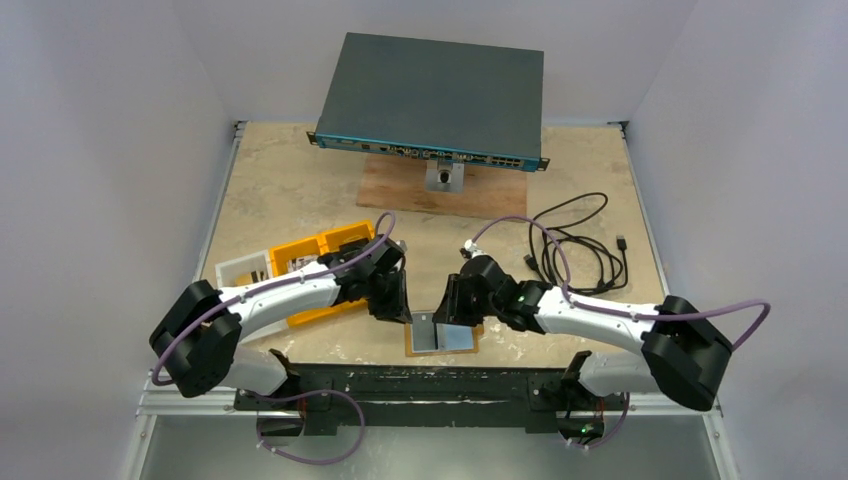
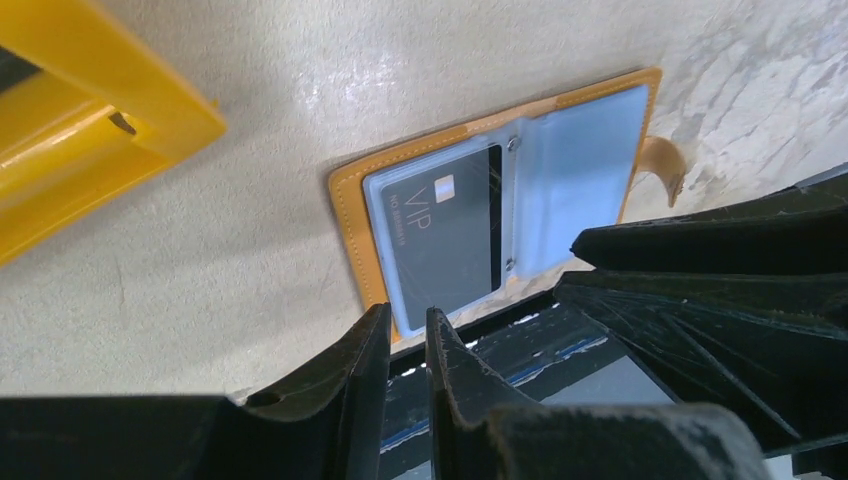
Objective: Take the credit cards out of the card holder
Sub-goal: Remove the credit card from the card holder.
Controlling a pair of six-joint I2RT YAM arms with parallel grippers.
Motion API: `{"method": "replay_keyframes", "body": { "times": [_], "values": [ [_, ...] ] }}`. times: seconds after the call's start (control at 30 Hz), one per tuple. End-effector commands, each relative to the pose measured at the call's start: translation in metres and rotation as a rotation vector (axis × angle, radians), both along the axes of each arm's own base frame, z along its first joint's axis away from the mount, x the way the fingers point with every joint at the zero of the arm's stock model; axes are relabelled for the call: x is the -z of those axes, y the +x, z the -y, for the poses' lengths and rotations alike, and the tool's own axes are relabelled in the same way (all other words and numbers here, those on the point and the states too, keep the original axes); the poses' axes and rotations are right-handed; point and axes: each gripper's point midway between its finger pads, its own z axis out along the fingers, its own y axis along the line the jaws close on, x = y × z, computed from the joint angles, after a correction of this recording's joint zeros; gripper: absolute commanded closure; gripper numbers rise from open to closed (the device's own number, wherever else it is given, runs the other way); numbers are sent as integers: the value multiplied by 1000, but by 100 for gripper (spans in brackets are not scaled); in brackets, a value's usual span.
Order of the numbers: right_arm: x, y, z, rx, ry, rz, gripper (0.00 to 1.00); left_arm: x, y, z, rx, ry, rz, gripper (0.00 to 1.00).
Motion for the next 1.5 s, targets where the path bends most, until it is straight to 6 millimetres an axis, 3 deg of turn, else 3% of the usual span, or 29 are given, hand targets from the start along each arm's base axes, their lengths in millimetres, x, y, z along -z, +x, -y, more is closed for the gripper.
{"method": "replay_keyframes", "body": {
  "times": [0.0, 0.57, 0.83, 1.17, 1.47],
  "values": [
    [-9, 5, -22, -39, 92, 18, 72, 0, 4, 7, 30, -37, 26, 81],
    [32, -3, -16, -21, 59, -50, 73, 27, 5, 16, 21, -63, -6, 88],
    [44, -8, -11, -15, 48, -70, 73, 41, 3, 11, 3, -26, -33, 95],
    [45, -9, -16, -26, 75, -74, 73, 52, -4, 20, 8, -8, -69, 100],
    [31, -7, -13, -15, 183, -57, 72, 65, -8, 4, -37, 91, -106, 100]
  ]
}}
